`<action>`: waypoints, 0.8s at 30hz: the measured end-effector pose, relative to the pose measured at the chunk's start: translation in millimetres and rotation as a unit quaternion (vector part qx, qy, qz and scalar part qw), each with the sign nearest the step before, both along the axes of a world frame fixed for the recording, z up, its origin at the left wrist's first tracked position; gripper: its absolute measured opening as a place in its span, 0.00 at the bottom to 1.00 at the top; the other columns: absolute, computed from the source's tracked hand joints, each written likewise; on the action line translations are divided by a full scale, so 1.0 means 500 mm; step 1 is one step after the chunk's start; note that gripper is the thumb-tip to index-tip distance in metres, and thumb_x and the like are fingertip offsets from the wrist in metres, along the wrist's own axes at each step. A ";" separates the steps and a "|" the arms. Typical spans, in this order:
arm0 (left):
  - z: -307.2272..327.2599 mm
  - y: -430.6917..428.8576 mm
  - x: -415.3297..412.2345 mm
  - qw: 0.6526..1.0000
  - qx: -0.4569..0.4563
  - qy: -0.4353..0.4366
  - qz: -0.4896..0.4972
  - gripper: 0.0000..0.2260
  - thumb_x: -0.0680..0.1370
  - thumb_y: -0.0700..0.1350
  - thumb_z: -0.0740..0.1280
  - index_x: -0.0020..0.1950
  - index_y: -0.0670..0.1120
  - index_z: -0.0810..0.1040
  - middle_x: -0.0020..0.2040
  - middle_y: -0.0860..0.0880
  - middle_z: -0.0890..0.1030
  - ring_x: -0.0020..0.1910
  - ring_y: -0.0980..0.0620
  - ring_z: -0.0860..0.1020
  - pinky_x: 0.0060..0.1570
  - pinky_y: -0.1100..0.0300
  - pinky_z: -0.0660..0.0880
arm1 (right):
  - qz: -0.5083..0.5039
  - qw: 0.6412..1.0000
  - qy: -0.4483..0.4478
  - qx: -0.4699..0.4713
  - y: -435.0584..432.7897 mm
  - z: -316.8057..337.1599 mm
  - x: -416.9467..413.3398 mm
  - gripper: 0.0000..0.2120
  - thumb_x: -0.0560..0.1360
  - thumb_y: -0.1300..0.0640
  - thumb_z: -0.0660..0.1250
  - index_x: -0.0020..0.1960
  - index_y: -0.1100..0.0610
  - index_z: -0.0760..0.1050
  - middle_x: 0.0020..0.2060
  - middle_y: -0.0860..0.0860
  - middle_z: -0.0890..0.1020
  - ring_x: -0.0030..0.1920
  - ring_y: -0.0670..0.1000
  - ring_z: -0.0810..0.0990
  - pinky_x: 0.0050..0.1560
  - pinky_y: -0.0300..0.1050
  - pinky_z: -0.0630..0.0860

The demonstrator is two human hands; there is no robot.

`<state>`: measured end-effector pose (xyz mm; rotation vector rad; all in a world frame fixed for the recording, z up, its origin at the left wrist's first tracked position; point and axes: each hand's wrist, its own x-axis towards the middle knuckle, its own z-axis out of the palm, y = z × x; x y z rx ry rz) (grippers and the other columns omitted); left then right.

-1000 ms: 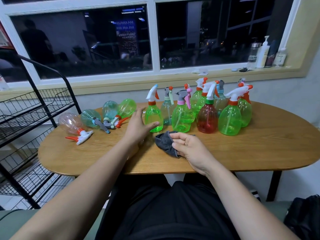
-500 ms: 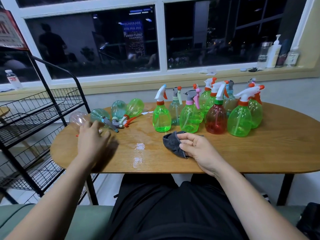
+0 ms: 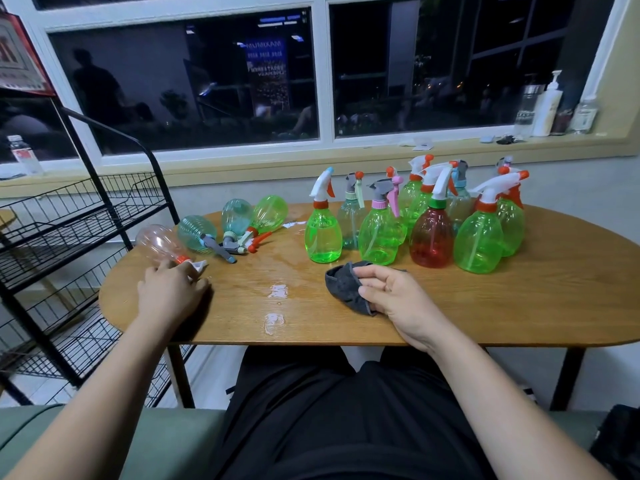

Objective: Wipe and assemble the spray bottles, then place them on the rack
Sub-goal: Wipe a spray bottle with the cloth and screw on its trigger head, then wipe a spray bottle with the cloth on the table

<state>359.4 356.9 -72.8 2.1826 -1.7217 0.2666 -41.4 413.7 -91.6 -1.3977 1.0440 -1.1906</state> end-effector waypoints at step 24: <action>-0.036 0.171 -0.344 0.922 -0.117 0.096 -0.355 0.08 0.78 0.50 0.72 0.56 0.53 0.79 0.50 0.55 0.77 0.49 0.50 0.77 0.50 0.48 0.77 | -0.056 0.998 -0.001 -0.015 -0.022 -0.024 -0.003 0.15 0.83 0.65 0.68 0.64 0.49 0.84 0.62 0.53 0.86 0.64 0.53 0.84 0.71 0.62 0.77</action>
